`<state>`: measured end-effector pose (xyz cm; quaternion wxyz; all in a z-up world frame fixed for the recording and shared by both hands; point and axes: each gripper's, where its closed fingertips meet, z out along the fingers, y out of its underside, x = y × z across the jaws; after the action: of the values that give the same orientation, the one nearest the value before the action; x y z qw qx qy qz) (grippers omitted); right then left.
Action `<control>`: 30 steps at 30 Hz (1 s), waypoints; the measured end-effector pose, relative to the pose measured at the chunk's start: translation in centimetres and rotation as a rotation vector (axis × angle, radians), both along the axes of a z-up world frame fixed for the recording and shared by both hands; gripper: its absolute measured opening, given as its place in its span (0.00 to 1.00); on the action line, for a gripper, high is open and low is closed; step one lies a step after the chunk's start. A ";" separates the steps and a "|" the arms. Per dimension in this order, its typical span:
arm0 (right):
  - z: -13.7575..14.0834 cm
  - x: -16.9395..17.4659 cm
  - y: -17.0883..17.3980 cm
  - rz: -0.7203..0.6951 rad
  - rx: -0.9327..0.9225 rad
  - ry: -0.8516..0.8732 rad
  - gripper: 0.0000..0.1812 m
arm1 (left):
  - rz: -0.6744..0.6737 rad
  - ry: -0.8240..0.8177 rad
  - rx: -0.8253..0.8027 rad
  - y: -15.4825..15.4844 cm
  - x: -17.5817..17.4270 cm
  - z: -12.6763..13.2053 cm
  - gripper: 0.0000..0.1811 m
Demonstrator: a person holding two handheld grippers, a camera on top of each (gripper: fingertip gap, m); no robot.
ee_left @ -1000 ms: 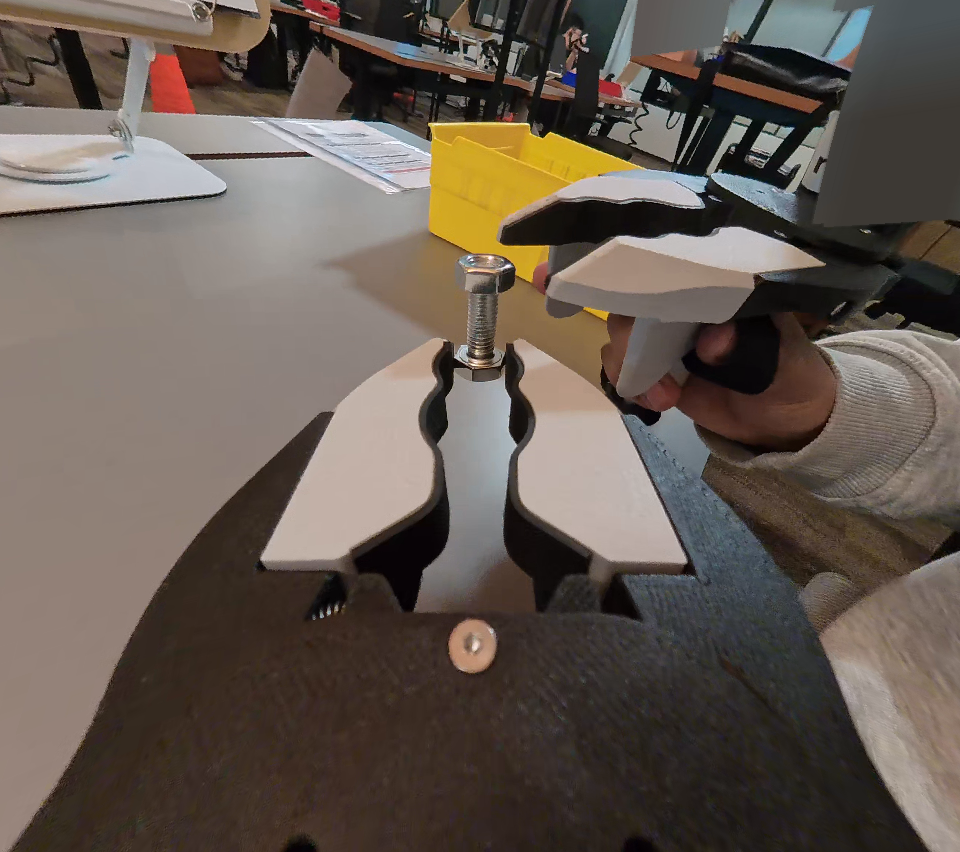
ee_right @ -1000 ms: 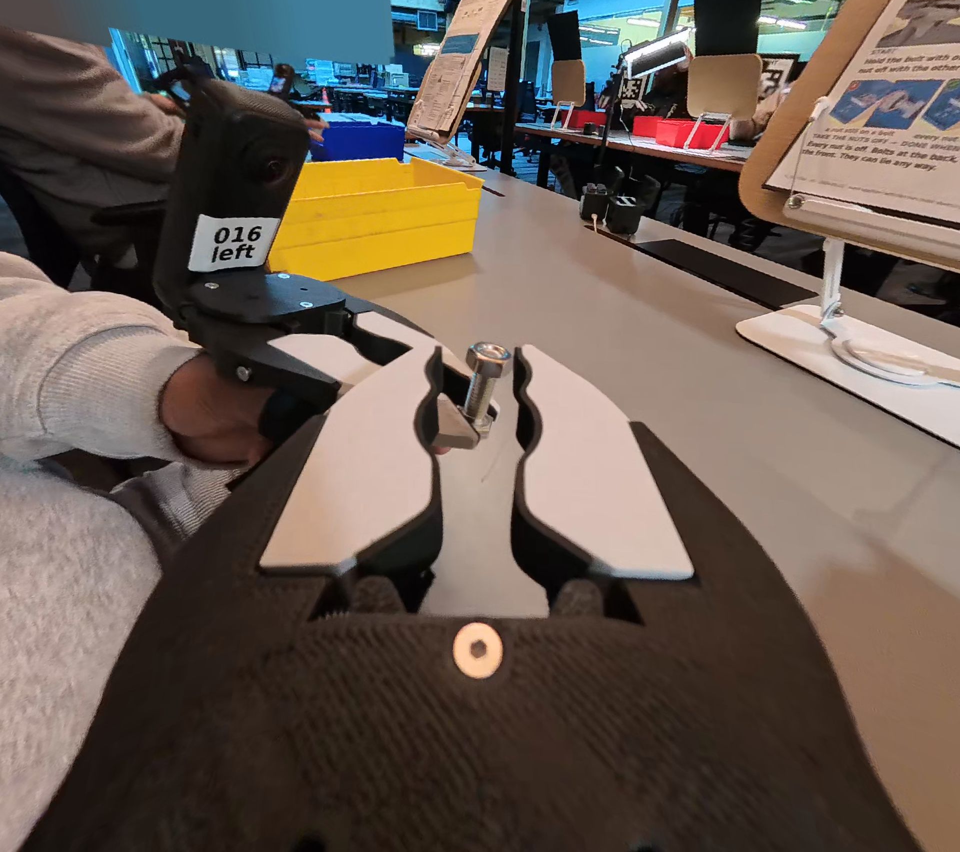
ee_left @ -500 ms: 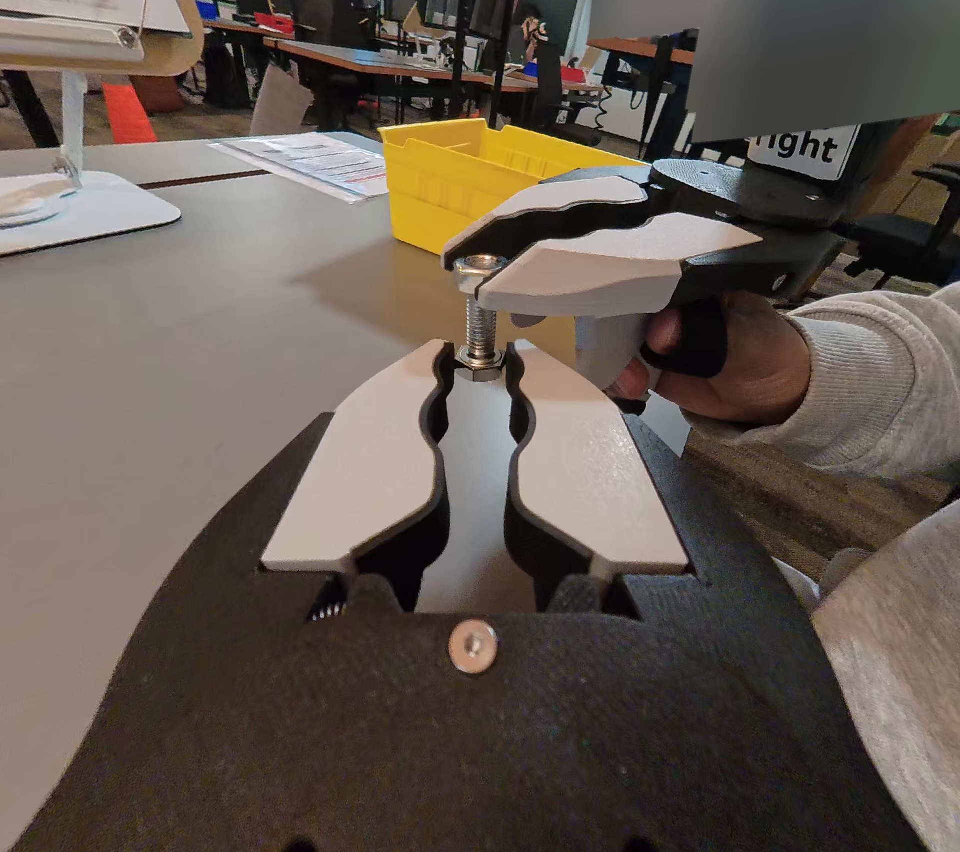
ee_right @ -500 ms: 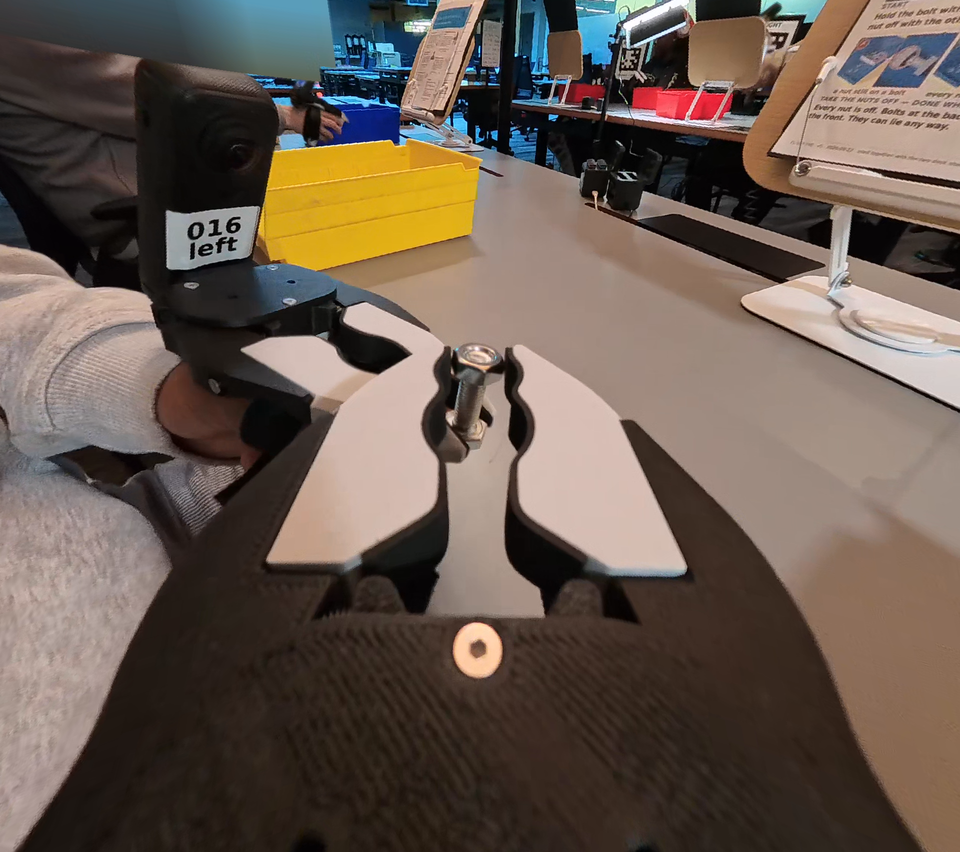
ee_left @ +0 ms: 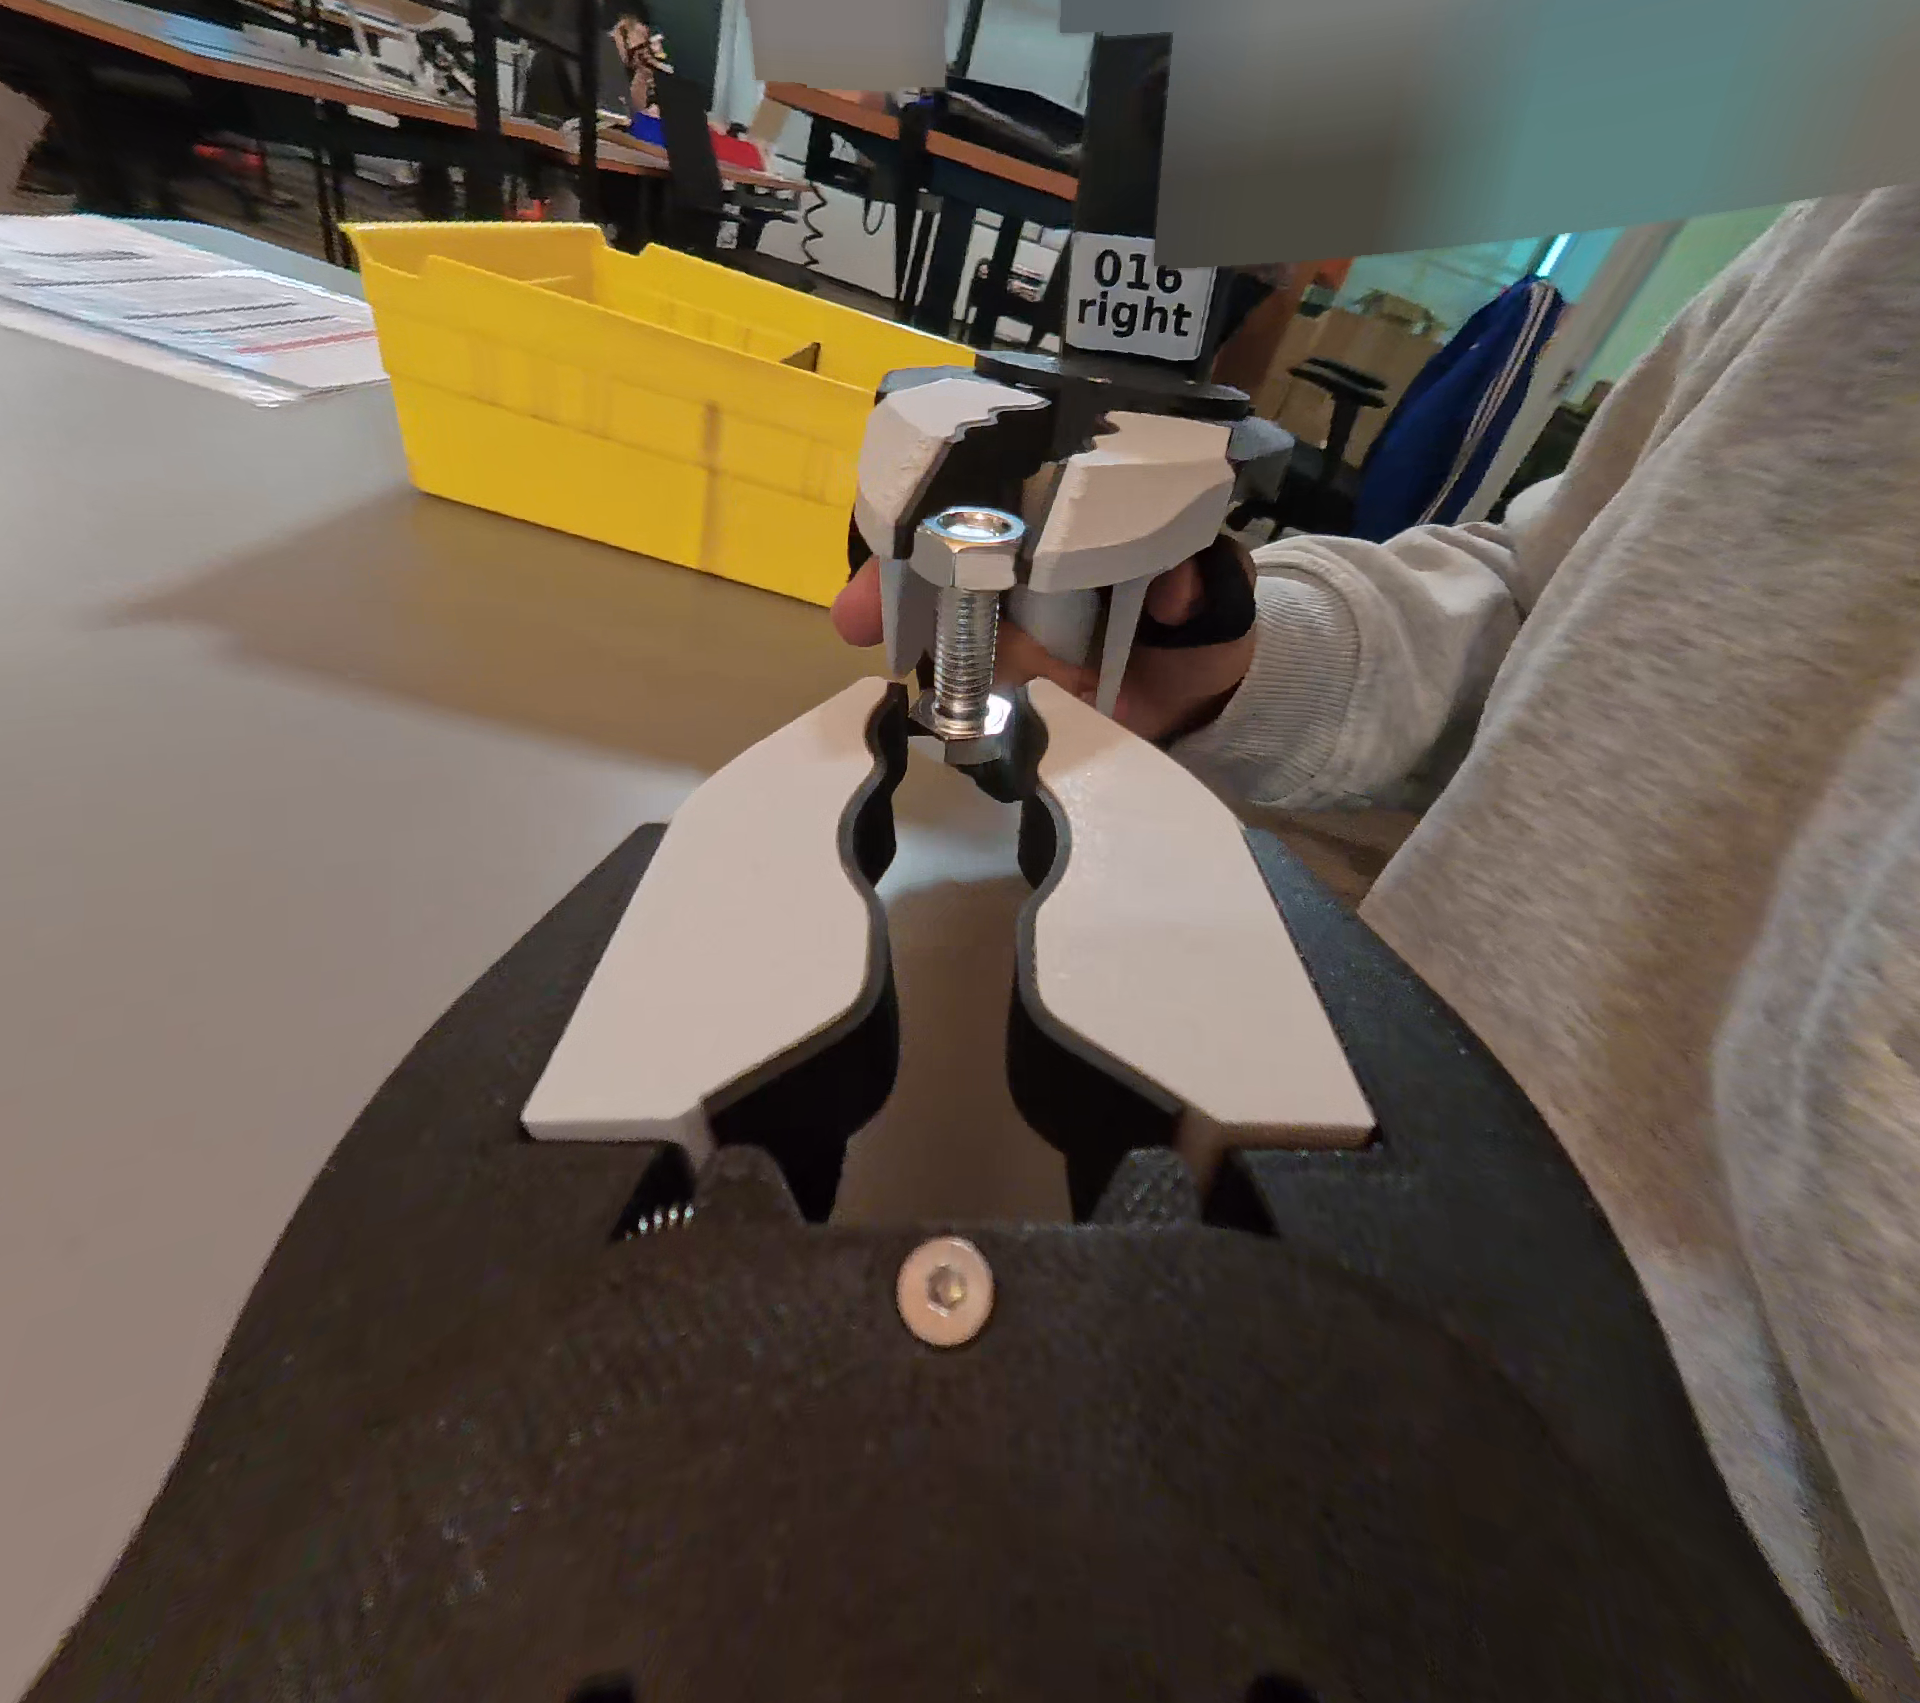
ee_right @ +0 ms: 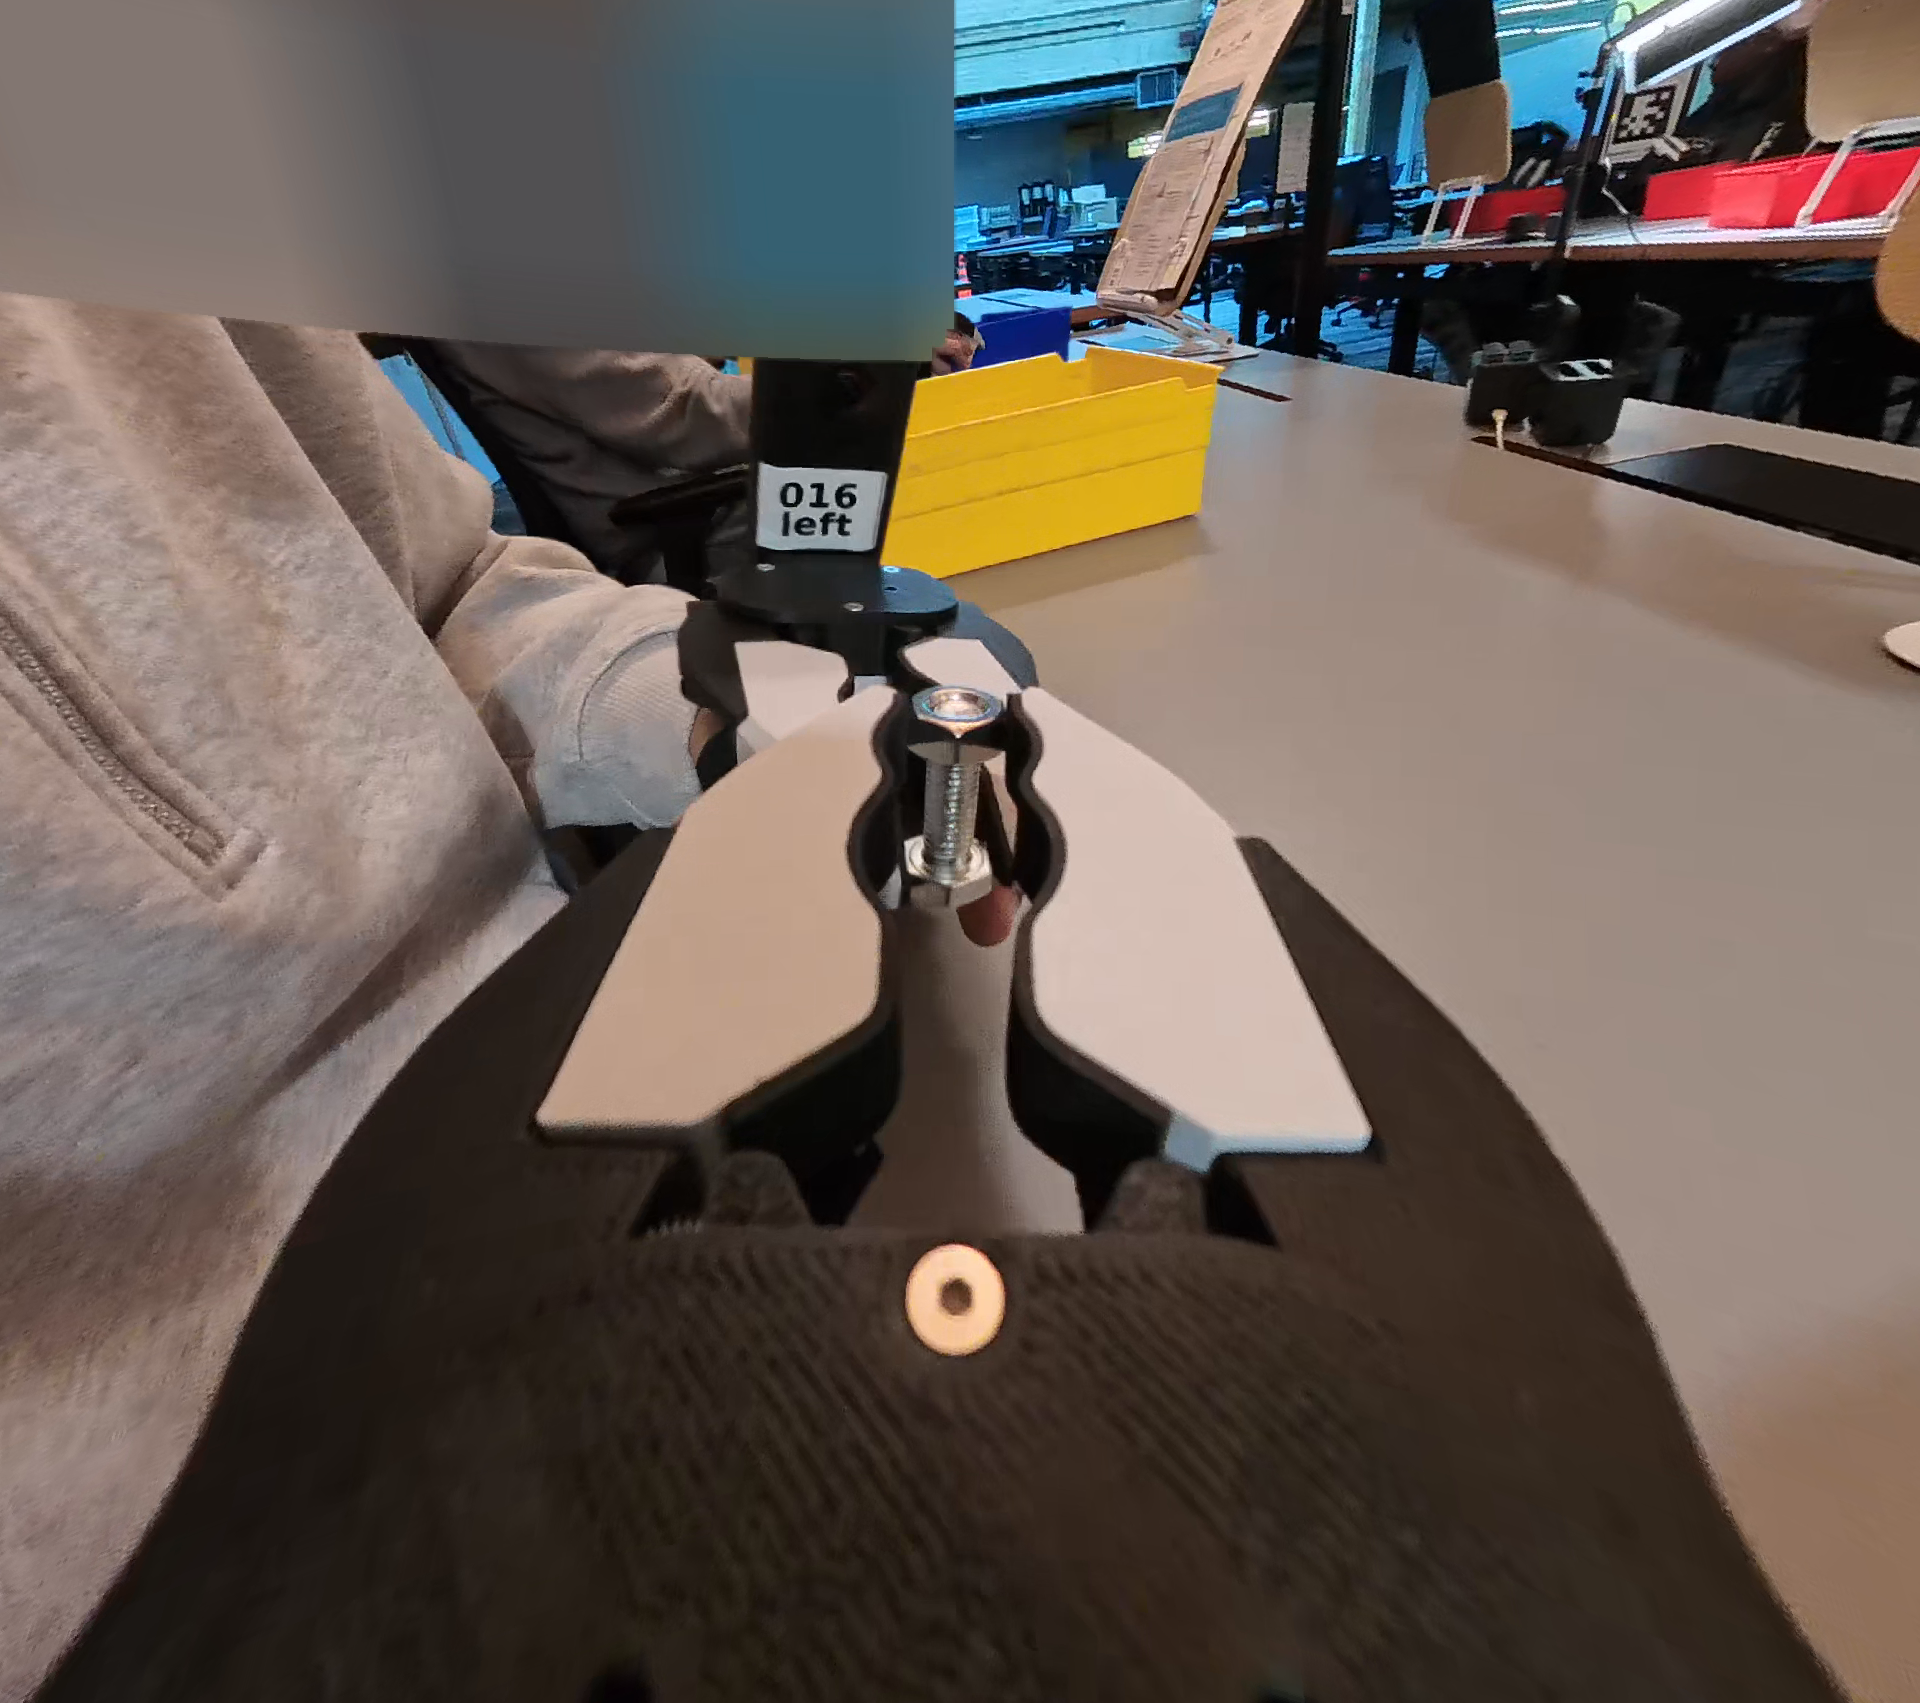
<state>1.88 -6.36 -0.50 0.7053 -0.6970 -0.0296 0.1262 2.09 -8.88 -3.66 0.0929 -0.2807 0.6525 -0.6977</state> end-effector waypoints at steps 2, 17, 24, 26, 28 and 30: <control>-0.2 0.1 0.0 -0.008 -0.010 -0.011 0.11 | -0.001 0.007 -0.009 0.1 0.1 0.0 0.11; -0.6 2.5 0.4 -0.254 -0.063 -0.029 0.14 | 0.286 0.017 0.037 2.5 2.6 -0.4 0.11; -0.4 2.2 0.7 -0.304 -0.067 -0.068 0.17 | 0.287 0.013 0.023 1.9 2.4 -0.3 0.11; -0.5 2.1 0.7 -0.295 -0.067 -0.049 0.15 | 0.283 -0.002 0.030 1.6 2.2 -0.2 0.11; -0.3 2.1 0.6 -0.292 -0.056 -0.041 0.12 | 0.269 -0.009 0.037 1.3 2.0 -0.2 0.11; -0.2 2.1 0.5 -0.291 -0.053 -0.046 0.11 | 0.264 -0.021 0.043 1.2 1.9 -0.1 0.11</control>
<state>3.94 -5.84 -0.69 0.6967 -0.7149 0.0591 0.0072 4.00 -7.69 -3.79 0.1967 -0.3548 0.6238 -0.6680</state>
